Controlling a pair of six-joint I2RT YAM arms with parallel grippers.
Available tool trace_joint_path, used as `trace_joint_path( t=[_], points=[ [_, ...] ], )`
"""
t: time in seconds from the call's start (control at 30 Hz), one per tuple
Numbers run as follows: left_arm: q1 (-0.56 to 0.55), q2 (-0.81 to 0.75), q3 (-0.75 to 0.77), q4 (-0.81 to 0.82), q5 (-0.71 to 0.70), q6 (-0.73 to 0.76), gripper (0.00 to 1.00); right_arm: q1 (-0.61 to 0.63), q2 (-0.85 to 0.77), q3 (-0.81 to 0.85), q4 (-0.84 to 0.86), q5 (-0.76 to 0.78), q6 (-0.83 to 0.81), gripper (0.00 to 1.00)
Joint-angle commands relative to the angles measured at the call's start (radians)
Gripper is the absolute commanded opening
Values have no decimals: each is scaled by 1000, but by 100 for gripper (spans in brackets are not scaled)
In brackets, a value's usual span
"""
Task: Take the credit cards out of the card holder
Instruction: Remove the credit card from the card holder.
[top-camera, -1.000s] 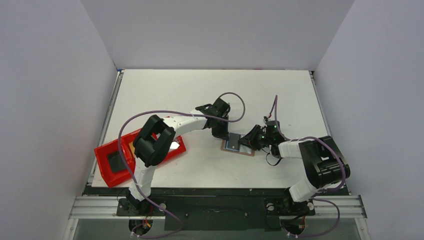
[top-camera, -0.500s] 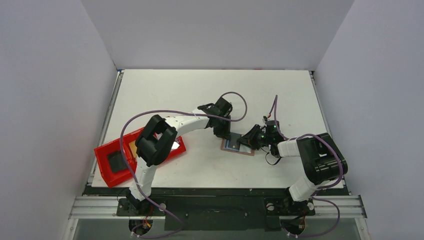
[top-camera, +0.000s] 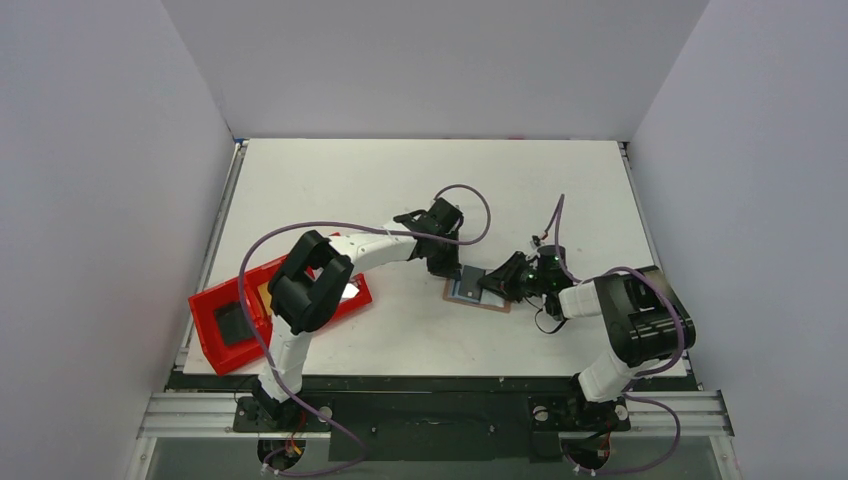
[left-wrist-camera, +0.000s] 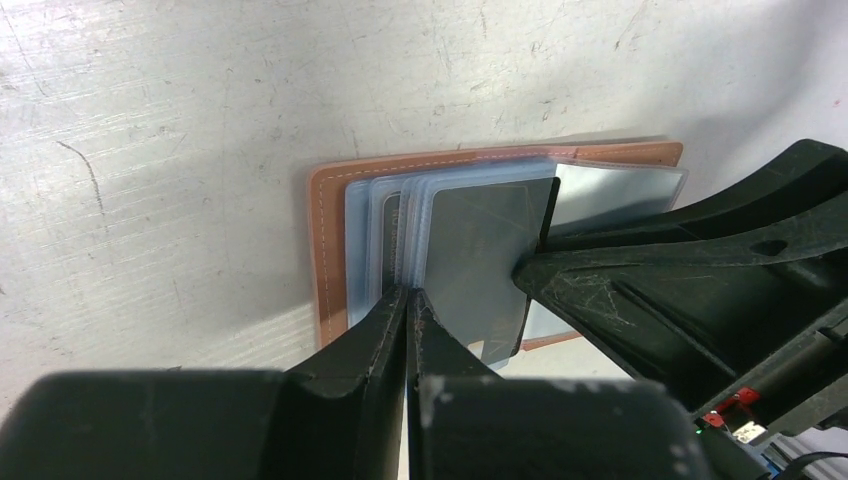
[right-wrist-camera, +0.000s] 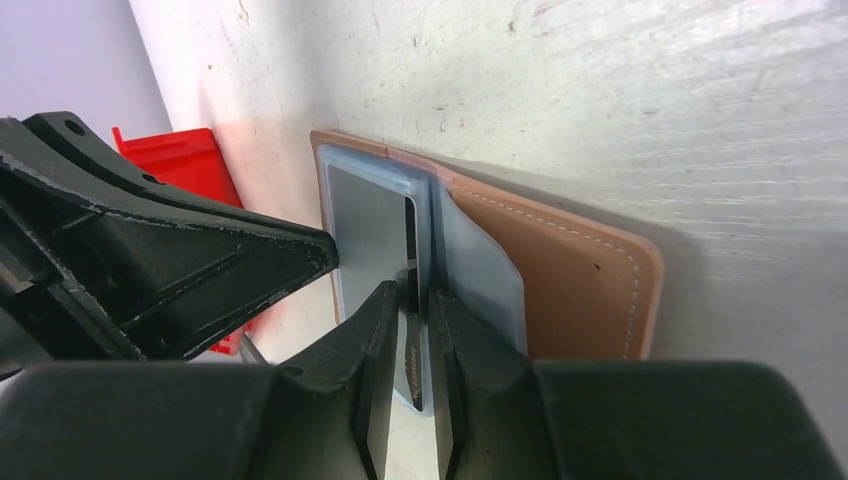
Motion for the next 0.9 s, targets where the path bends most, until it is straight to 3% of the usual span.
trace_joint_path(
  t=[0.0,0.2,0.5,0.87],
  points=[
    [-17,76,-85,-65,-50,-17,0,-25,33,-37,138,-57,48,16],
    [-9,72,-105,-56,-49,-36,0,-48,50,-67,214,-82,90,9],
    [-5,71,-118,-50,-46,-47,0,-76,71,-107,382,-129,173,11],
    [-3,67,-128,-44,-49,-58,0,-100,35,-120,276,-109,116,10]
  ],
)
